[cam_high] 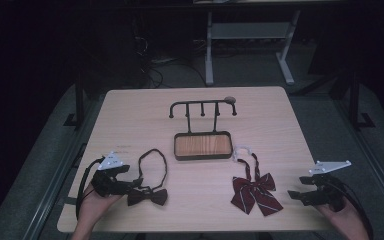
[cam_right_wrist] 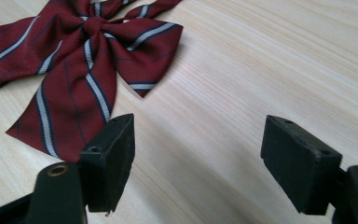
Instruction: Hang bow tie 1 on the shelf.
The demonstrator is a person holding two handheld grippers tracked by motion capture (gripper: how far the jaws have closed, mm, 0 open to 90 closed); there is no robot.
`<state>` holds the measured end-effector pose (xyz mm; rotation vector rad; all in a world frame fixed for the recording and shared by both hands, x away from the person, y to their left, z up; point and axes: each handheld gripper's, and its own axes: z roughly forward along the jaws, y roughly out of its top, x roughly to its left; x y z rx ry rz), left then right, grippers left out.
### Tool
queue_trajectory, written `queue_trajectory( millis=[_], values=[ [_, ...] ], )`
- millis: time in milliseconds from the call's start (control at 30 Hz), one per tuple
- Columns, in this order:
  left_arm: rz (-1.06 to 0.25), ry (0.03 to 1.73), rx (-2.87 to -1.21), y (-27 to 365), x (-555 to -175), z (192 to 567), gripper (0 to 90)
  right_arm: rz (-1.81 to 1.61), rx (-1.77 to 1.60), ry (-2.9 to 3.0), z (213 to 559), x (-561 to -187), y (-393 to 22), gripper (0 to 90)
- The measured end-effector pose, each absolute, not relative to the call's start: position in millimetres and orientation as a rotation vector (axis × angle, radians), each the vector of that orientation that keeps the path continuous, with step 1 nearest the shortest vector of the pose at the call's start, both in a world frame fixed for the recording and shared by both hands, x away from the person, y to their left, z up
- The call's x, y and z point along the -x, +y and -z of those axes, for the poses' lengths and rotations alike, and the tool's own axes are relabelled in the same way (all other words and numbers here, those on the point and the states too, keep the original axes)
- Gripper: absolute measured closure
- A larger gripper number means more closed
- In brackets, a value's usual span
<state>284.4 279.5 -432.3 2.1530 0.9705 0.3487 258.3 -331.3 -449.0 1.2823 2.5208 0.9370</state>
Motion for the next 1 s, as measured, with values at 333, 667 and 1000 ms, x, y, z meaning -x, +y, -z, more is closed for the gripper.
queue_trajectory(
  millis=[333, 667, 1000],
  values=[
    [-0.356, 0.965, -2.169, 278.5, -283.2, 433.2, 25.6, -0.946, -1.243, 2.514, 447.8, -258.0, -323.3, 26.2],
    [-0.359, 0.961, -2.161, 279.8, -280.2, 432.3, 25.6, -0.943, -1.223, 2.512, 444.1, -262.5, -314.0, 25.1],
    [-0.362, 0.978, -2.143, 283.4, -278.2, 431.3, 25.5, -0.945, -1.199, 2.572, 439.1, -266.1, -299.1, 23.5]
  ],
)
